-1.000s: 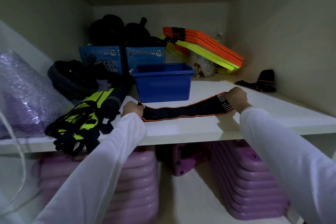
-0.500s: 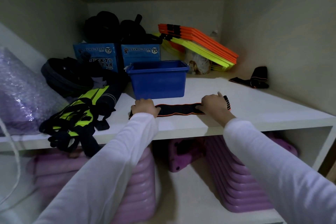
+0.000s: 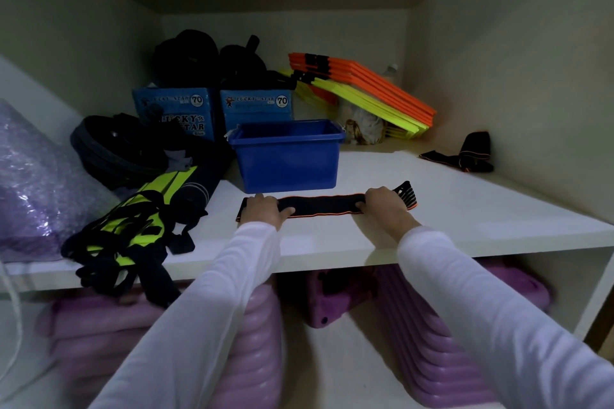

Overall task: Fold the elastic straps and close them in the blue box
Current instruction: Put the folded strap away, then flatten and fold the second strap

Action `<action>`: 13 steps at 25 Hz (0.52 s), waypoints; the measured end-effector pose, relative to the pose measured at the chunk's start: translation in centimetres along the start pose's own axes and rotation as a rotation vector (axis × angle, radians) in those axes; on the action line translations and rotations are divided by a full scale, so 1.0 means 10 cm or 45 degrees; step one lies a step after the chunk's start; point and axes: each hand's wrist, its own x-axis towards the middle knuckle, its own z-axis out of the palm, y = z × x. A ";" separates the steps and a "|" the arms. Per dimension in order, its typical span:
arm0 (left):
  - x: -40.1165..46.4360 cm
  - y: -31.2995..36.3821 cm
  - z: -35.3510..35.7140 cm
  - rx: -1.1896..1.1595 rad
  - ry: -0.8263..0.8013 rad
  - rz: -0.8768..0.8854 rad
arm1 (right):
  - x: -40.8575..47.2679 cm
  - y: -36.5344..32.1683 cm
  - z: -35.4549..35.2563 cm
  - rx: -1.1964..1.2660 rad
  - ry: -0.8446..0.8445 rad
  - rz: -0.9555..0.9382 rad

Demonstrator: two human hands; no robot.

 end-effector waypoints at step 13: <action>-0.05 0.17 -0.09 0.080 0.037 0.012 | -0.02 0.14 -0.05 0.140 0.092 -0.051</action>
